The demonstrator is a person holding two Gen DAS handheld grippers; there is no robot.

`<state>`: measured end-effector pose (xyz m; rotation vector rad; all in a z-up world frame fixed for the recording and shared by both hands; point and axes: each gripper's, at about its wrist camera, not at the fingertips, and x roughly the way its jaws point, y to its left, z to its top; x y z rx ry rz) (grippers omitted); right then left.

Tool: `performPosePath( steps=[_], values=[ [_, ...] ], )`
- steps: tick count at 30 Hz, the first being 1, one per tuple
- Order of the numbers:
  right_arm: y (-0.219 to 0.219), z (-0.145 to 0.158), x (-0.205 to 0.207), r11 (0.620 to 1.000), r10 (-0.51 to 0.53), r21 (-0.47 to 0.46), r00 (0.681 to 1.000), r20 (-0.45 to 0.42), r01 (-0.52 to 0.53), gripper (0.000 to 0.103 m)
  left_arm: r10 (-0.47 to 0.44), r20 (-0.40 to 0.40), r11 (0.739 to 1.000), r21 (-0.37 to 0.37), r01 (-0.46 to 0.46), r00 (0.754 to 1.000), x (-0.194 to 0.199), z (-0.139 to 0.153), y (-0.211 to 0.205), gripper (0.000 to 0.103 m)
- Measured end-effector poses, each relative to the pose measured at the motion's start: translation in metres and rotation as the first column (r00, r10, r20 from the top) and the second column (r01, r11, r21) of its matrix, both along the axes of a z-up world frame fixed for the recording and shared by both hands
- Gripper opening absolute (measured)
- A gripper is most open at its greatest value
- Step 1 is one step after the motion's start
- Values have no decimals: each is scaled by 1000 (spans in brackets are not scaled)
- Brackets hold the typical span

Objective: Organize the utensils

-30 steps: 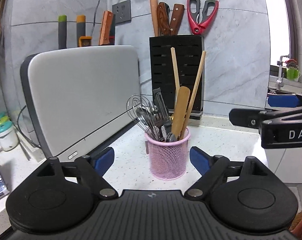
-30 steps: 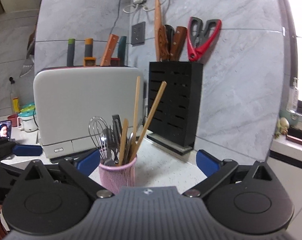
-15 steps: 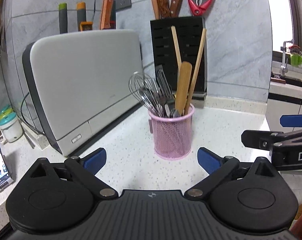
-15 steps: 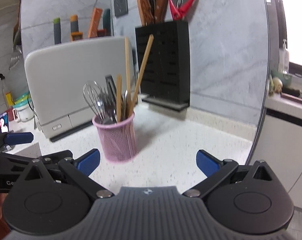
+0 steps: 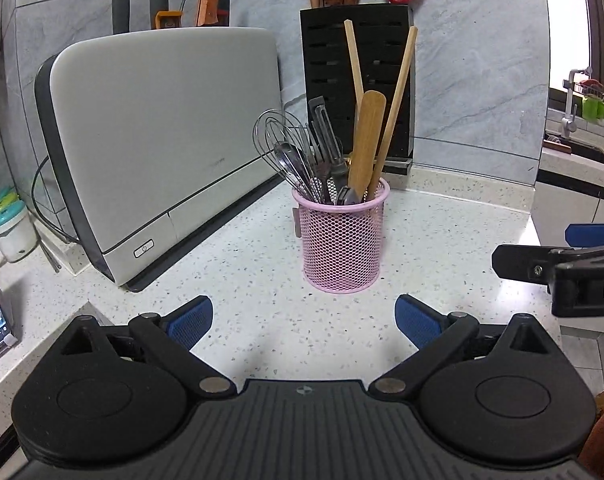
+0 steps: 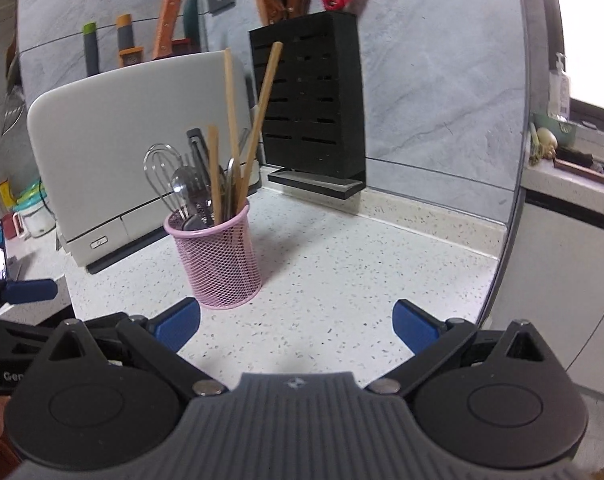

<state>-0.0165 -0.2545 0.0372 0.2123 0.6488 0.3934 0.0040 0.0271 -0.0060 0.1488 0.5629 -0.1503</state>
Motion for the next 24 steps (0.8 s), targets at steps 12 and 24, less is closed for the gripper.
performPosePath(
  steps=[12, 24],
  values=[
    [5, 3, -3, 999, 18, -32, 999, 35, -17, 100, 12, 2, 1000, -12, -12, 1000, 1, 1, 3, 103],
    [5, 3, -4, 999, 14, -31, 999, 38, -13, 100, 21, 2, 1000, -23, -20, 1000, 1, 2, 5, 103]
  ],
)
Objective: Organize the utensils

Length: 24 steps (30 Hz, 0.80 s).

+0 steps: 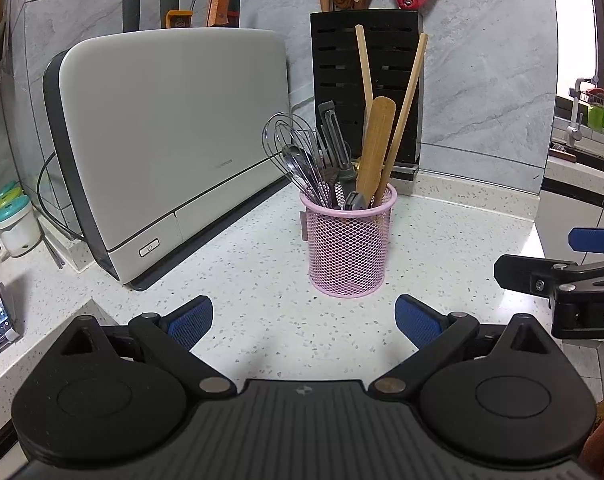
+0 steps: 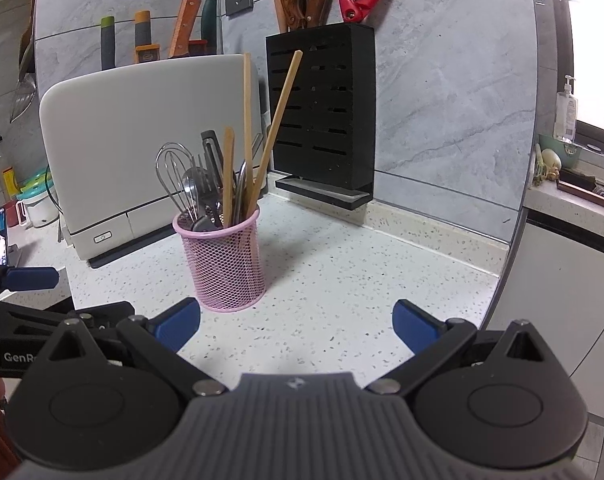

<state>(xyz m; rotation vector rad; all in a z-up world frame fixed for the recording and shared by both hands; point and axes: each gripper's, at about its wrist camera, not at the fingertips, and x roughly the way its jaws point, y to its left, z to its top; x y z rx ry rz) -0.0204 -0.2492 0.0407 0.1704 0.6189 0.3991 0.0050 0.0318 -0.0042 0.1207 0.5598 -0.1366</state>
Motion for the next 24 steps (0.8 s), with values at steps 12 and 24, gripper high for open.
performPosePath(
  steps=[12, 24],
  values=[
    [1, 0, -1, 1000, 4, 2, 1000, -1, -4, 100, 0, 2, 1000, -2, 0, 1000, 0, 0, 0, 103],
    [1, 0, 0, 1000, 3, 2, 1000, -4, -3, 100, -1, 2, 1000, -2, 1, 1000, 0, 1, 0, 103]
  ],
)
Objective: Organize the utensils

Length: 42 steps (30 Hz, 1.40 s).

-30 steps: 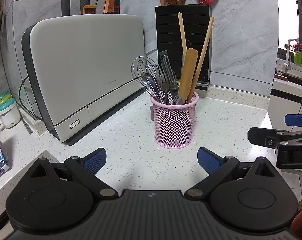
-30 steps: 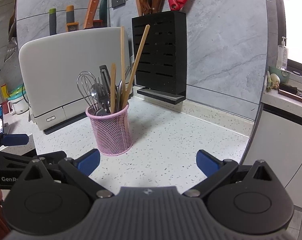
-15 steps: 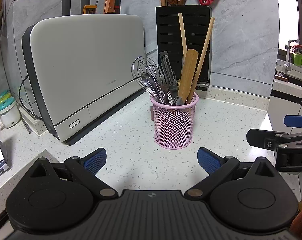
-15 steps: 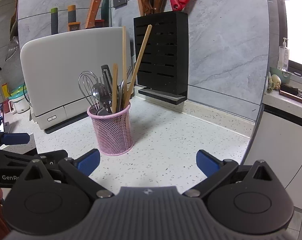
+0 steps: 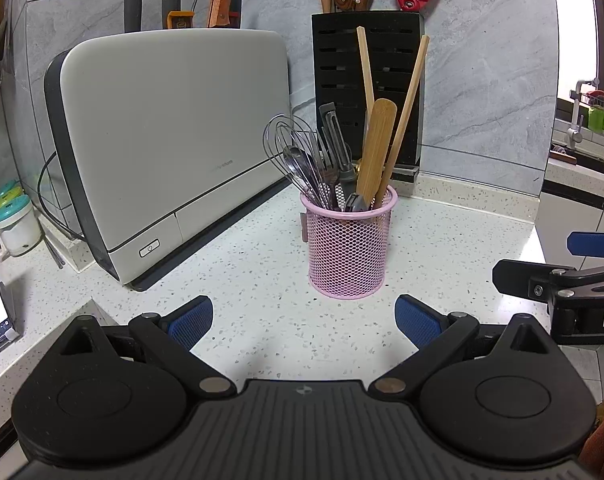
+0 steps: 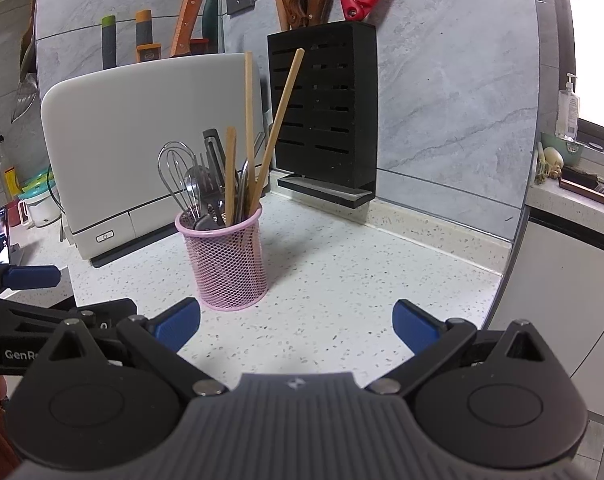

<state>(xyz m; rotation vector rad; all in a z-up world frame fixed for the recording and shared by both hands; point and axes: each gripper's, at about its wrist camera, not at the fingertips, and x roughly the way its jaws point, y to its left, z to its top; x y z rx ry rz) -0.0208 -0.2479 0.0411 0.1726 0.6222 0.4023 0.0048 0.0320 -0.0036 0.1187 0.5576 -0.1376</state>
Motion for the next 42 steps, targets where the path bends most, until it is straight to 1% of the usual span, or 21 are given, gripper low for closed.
performPosePath(
  steps=[42],
  values=[
    [1, -2, 0, 1000, 9, 5, 1000, -10, -9, 100, -3, 2, 1000, -14, 3, 1000, -1, 1, 0, 103]
  ],
)
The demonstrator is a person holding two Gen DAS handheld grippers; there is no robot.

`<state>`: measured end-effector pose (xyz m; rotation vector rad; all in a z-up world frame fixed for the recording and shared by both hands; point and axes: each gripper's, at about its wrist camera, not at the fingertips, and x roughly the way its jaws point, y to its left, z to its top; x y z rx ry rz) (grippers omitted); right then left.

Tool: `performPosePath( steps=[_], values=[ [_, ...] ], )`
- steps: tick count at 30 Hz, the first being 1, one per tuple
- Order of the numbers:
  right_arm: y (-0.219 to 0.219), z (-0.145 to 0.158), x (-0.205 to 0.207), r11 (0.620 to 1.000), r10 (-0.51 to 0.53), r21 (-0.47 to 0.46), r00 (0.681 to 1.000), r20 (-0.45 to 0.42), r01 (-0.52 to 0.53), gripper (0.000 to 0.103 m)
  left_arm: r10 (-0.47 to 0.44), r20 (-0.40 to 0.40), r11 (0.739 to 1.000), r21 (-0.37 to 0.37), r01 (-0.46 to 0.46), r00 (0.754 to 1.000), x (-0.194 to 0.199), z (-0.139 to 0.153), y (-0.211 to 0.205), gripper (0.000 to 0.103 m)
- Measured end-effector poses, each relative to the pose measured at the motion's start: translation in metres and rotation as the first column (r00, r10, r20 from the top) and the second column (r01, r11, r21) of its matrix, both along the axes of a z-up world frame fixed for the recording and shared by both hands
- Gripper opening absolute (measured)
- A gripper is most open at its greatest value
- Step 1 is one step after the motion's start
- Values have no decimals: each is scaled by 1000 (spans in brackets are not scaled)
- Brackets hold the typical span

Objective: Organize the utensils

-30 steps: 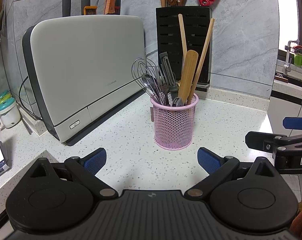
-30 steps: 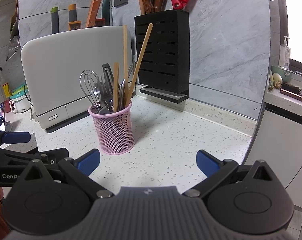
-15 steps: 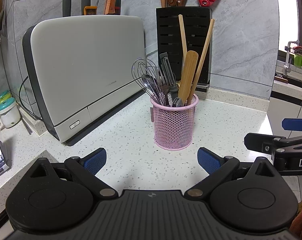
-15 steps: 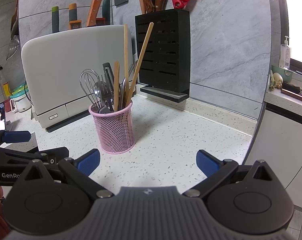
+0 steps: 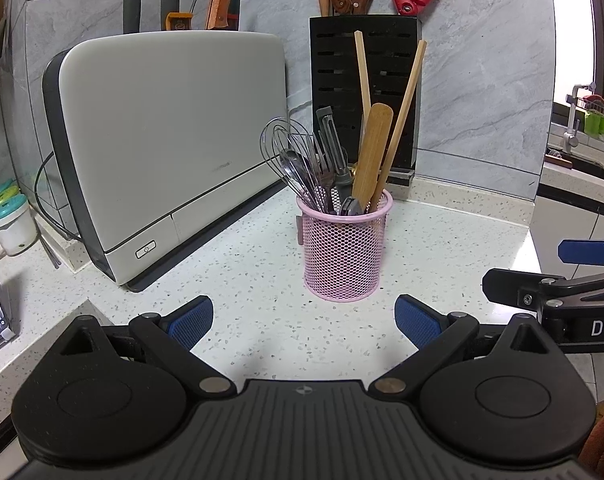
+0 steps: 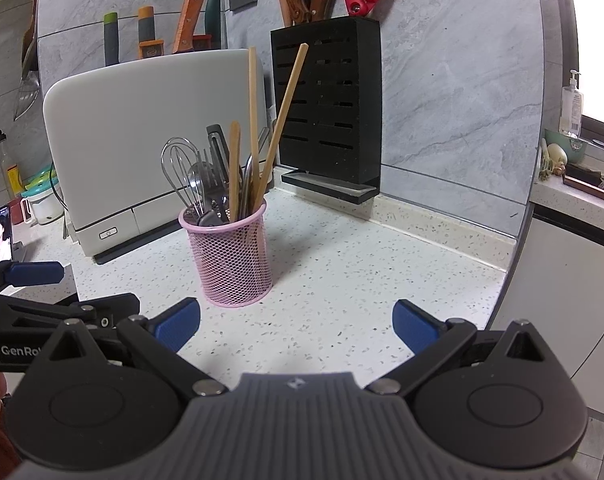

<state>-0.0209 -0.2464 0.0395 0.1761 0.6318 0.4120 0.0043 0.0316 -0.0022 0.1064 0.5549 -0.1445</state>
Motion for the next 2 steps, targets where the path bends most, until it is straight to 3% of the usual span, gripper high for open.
performPosePath(
  steps=[2],
  values=[
    [0, 0, 0, 1000, -1, 0, 1000, 0, 1, 100, 1, 2, 1000, 0, -1, 1000, 0, 0, 0, 103]
  ],
)
